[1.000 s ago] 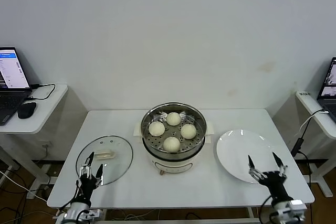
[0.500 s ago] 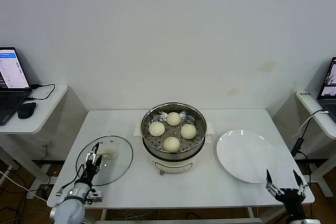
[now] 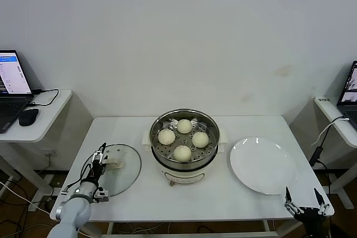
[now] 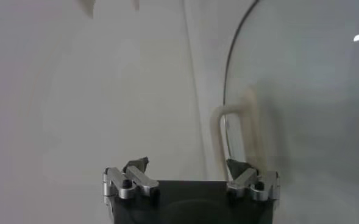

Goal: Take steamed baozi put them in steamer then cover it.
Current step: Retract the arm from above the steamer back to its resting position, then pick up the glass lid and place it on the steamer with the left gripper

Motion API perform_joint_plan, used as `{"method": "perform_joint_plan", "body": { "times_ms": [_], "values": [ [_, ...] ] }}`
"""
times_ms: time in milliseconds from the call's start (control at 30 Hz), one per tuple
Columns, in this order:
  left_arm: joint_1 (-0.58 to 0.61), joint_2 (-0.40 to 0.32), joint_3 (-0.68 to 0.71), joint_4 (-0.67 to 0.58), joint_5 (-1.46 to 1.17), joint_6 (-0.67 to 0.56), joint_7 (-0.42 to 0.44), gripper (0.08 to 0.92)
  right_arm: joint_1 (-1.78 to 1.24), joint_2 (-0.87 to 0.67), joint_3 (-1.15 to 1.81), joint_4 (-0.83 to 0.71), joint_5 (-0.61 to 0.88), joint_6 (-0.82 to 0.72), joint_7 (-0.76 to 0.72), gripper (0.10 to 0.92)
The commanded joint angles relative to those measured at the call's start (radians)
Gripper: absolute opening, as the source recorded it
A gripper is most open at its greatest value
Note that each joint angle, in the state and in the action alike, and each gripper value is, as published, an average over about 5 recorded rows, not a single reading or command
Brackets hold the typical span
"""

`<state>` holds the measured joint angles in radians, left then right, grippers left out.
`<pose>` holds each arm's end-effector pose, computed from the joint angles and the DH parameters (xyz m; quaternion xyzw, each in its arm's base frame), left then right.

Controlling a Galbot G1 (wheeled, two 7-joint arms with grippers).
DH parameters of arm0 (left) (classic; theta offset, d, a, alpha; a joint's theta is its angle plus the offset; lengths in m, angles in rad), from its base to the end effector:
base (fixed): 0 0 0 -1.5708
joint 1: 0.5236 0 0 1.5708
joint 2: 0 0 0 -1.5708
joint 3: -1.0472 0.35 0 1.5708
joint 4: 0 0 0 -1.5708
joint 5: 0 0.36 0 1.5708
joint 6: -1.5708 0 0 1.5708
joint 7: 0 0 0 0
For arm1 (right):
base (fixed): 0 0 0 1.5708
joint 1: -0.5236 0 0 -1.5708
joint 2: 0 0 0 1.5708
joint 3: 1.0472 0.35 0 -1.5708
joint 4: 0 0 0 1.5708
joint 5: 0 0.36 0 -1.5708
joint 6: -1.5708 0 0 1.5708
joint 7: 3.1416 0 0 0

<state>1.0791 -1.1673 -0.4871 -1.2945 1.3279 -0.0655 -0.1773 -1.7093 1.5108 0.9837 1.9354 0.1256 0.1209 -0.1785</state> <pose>0.3326 0.1644 -0.4280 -0.0570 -0.6494 -0.7574 0.0375 0.1072 -0.1624 -0.3527 -0.0997 -0.9888 0.0818 0.0744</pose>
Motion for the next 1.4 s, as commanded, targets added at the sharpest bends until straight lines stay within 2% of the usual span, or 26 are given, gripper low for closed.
{"method": "perform_joint_plan", "body": {
  "times_ms": [33,167,467,700,867,1000,1200,1400],
  "values": [
    [-0.042,-0.001,0.008,0.056,0.000,-0.004,0.006,0.821,-0.007,0.011,0.008,-0.013,-0.014,0.004,-0.002,0.823],
    [-0.035,-0.003,0.006,0.058,-0.008,-0.008,0.003,0.774,-0.007,0.011,0.003,-0.017,-0.019,0.005,-0.003,0.822],
    [-0.011,-0.001,-0.005,0.021,-0.050,-0.022,-0.033,0.515,-0.006,0.011,-0.008,-0.012,-0.022,0.007,-0.004,0.823],
    [0.035,0.033,-0.029,-0.109,-0.110,-0.023,-0.046,0.316,-0.003,0.007,-0.023,-0.019,-0.031,0.016,-0.006,0.823],
    [0.080,0.081,-0.055,-0.227,-0.183,-0.015,-0.020,0.181,0.001,0.000,-0.040,-0.021,-0.034,0.016,-0.007,0.823],
    [0.114,0.141,-0.083,-0.345,-0.265,0.016,0.046,0.155,0.000,-0.011,-0.049,-0.019,-0.034,0.015,-0.010,0.822],
    [0.129,0.263,-0.103,-0.527,-0.462,0.111,0.196,0.155,-0.002,-0.020,-0.058,-0.020,-0.037,0.018,-0.013,0.823],
    [0.105,0.325,-0.061,-0.642,-0.520,0.187,0.246,0.155,-0.003,-0.018,-0.065,-0.018,-0.050,0.030,-0.019,0.822]
  ]
}}
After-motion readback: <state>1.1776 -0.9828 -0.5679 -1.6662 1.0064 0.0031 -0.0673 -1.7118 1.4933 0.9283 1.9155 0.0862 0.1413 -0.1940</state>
